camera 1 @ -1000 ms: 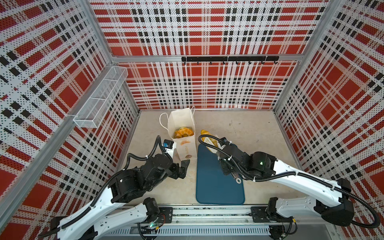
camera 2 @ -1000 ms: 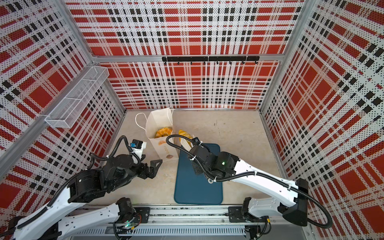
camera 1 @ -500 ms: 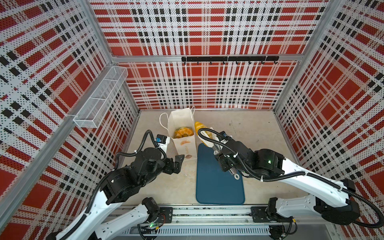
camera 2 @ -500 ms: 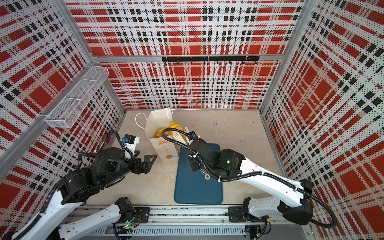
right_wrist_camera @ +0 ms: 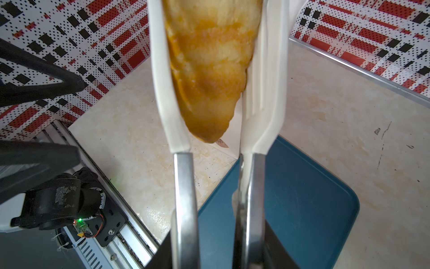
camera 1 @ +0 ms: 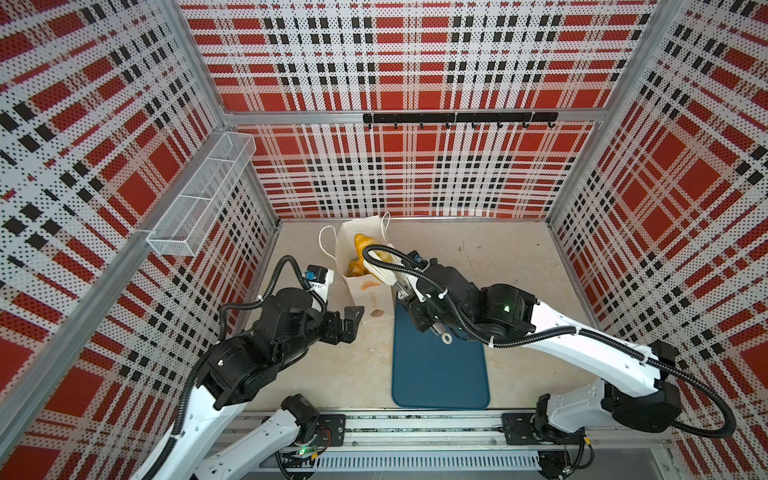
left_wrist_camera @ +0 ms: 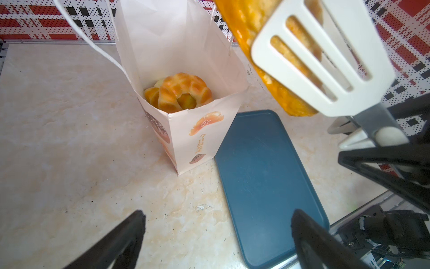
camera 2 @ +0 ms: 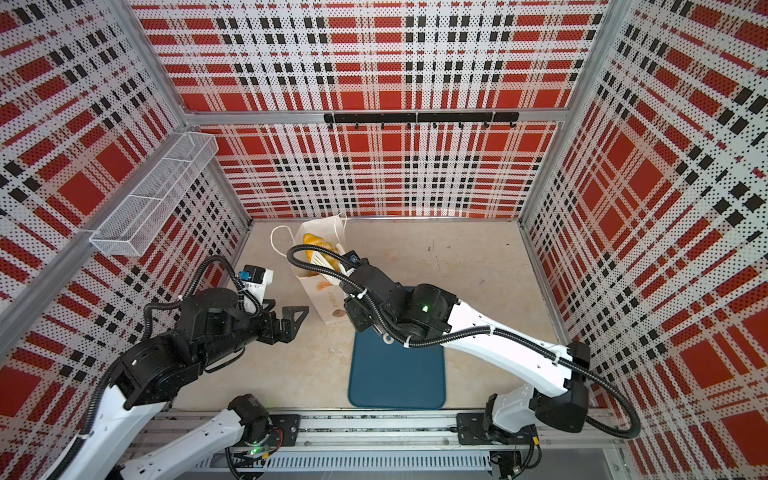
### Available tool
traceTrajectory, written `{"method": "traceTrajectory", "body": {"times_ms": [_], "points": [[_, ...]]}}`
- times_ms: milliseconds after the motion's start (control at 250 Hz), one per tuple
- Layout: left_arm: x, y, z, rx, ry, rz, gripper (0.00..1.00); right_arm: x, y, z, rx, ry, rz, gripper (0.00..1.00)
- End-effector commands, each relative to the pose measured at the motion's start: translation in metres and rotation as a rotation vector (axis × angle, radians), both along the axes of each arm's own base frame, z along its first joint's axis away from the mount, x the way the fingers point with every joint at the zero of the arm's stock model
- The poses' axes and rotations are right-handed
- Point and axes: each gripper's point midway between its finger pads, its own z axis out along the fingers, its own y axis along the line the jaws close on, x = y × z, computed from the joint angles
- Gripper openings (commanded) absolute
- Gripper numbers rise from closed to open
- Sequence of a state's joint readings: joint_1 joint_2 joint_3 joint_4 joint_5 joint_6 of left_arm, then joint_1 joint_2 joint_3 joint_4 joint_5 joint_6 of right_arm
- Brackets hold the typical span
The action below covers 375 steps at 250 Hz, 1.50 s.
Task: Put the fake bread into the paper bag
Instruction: 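Carry the croissant over the paper bag opening with the right tongs, then lower the croissant into the bag and open the right tongs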
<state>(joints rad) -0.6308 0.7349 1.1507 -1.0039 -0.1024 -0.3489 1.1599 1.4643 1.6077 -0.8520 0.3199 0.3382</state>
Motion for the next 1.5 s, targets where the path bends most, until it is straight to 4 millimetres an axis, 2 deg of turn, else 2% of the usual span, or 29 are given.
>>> {"method": "traceTrajectory", "body": {"times_ms": [0, 344, 600, 1004, 1317, 1497], "points": [[-0.002, 0.001, 0.003, -0.003, -0.004, -0.018, 0.99, 0.008, 0.022, 0.041, 0.119, -0.085, 0.026, 0.42], [-0.002, 0.007, -0.006, -0.008, 0.015, -0.007, 0.99, 0.037, 0.036, 0.038, 0.086, -0.064, -0.008, 0.43], [-0.001, 0.010, -0.012, 0.001, 0.026, 0.000, 0.99, 0.058, 0.034, 0.028, 0.016, -0.066, -0.065, 0.43], [0.001, 0.007, -0.019, -0.006, 0.043, -0.007, 0.99, 0.078, 0.031, 0.009, -0.092, -0.075, -0.117, 0.44], [0.002, 0.000, -0.028, -0.024, 0.064, -0.027, 0.99, 0.086, 0.035, 0.003, -0.123, -0.076, -0.127, 0.47], [0.003, -0.002, -0.034, -0.029, 0.077, -0.030, 0.99, 0.088, 0.033, 0.001, -0.141, -0.074, -0.133, 0.56]]}}
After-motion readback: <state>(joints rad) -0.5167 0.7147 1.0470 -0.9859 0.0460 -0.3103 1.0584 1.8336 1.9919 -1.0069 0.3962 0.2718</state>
